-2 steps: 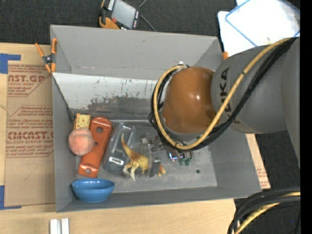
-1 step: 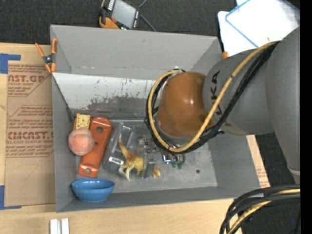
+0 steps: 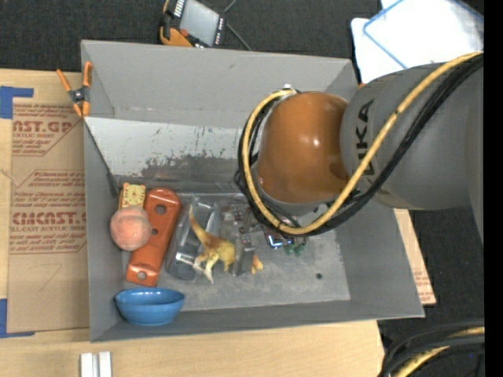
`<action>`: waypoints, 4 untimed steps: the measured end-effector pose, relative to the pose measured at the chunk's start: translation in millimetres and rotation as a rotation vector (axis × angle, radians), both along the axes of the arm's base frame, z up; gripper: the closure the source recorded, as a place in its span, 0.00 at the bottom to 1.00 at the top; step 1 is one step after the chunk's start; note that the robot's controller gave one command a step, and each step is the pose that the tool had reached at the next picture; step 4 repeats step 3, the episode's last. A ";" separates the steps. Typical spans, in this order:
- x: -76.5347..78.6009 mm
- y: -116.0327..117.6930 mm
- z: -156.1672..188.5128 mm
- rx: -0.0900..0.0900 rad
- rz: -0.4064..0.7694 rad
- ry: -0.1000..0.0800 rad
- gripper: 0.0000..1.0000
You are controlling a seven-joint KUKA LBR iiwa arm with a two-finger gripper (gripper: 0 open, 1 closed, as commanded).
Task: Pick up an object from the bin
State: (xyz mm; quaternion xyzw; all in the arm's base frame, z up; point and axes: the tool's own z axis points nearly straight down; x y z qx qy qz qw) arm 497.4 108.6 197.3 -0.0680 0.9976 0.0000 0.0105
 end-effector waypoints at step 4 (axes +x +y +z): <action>-8.5 -8.3 61.3 -0.010 0.505 -0.008 1.00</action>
Offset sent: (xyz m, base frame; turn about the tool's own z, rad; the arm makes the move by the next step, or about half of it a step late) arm -0.0159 -0.0185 0.0868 -0.5527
